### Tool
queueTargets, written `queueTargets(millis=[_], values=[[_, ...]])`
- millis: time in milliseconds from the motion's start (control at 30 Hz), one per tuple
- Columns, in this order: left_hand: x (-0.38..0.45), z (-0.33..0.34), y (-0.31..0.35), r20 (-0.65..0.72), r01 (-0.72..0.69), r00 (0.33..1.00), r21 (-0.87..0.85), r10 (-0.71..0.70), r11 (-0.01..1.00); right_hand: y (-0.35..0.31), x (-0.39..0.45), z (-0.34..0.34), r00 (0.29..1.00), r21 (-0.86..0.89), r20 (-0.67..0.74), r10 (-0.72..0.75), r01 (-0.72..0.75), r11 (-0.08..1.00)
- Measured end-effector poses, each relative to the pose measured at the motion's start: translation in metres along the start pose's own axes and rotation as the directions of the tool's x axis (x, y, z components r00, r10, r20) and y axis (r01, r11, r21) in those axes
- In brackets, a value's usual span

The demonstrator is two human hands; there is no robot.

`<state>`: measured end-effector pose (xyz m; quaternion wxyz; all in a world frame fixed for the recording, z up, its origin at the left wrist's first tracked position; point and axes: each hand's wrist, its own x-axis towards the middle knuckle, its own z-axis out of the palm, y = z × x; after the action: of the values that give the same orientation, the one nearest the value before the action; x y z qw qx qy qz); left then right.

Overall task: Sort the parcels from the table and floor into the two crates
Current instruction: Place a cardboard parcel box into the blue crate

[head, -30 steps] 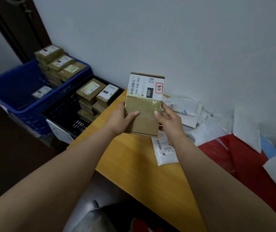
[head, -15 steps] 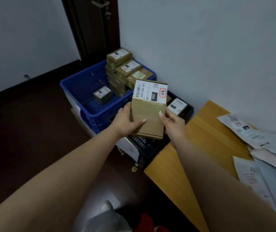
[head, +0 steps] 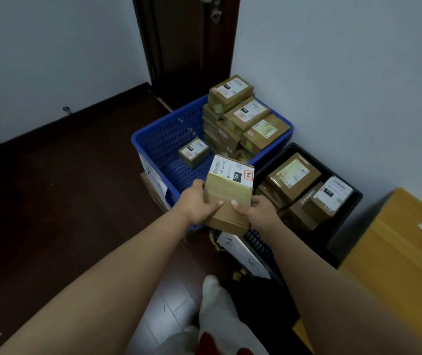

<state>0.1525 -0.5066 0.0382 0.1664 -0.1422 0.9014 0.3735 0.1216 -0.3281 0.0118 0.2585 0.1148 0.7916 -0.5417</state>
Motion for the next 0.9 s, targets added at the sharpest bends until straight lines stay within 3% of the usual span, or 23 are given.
queueTargets(millis=[267, 400, 567, 700, 900], values=[[0.104, -0.08, -0.015, 0.065, 0.048, 0.996, 0.105, -0.055, 0.993, -0.075, 0.111, 0.051, 0.978, 0.007, 0.157, 0.134, -0.137, 0.991], [0.153, -0.115, -0.015, 0.04, 0.078, 0.996, 0.045, -0.08, 0.996, -0.116, 0.152, 0.062, 0.974, 0.04, 0.177, 0.142, -0.152, 0.988], [0.213, -0.121, 0.001, 0.128, 0.034, 0.991, 0.009, -0.035, 0.999, -0.131, 0.191, 0.053, 0.974, 0.156, 0.039, 0.223, -0.227, 0.961], [0.26, -0.118, 0.012, 0.245, -0.038, 0.969, -0.016, 0.041, 0.999, -0.13, 0.214, 0.049, 0.948, 0.178, -0.158, 0.275, -0.247, 0.953], [0.317, -0.11, 0.024, 0.451, -0.235, 0.87, 0.026, 0.198, 0.972, -0.123, 0.236, 0.051, 0.862, 0.33, -0.358, 0.36, -0.244, 0.912]])
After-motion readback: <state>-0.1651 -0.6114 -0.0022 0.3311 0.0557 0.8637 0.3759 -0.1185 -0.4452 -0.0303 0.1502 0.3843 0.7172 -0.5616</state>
